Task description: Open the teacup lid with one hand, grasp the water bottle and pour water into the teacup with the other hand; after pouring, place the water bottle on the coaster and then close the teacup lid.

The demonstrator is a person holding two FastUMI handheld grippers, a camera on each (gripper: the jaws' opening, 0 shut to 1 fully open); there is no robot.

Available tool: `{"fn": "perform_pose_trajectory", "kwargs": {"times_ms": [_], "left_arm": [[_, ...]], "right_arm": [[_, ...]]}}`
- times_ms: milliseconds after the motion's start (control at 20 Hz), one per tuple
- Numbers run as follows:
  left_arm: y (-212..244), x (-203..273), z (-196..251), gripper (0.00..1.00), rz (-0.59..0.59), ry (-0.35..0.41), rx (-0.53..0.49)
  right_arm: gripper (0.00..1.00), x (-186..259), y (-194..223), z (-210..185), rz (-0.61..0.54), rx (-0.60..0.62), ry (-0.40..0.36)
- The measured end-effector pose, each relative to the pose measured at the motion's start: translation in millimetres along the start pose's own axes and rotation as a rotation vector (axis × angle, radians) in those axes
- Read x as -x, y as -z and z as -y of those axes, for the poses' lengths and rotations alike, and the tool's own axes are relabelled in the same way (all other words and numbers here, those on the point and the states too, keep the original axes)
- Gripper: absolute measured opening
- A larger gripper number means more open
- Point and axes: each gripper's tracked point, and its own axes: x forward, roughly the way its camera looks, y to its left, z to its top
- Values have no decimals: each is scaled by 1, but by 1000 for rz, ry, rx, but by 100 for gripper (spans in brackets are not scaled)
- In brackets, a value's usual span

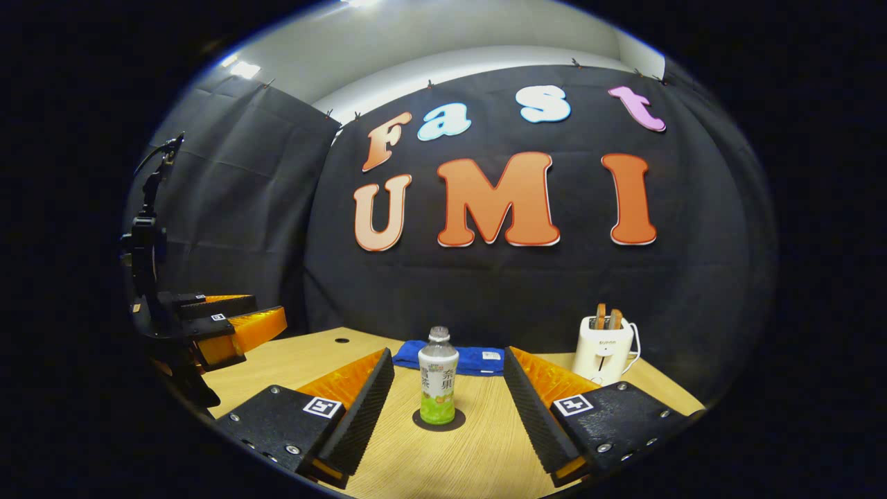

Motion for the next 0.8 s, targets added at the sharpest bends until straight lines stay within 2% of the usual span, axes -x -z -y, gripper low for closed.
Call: {"fn": "perform_pose_trajectory", "kwargs": {"times_ms": [350, 450, 550, 750, 800], "left_arm": [[-40, 3, -5, 93, 82, -8, 22], [-42, 2, -9, 90, 87, -16, 15], [-42, 0, -13, 93, 97, -30, 11], [-46, 0, -21, 90, 122, -44, 17], [-46, 0, -22, 93, 126, -45, 15]], "right_arm": [[95, 6, -38, 12, 51, 40, 54], [95, 4, -37, 14, 44, 24, 58], [95, 1, -36, 18, 37, 13, 68], [95, -4, -33, 9, 36, 5, 35], [96, -5, -32, 8, 30, 1, 31]]}}
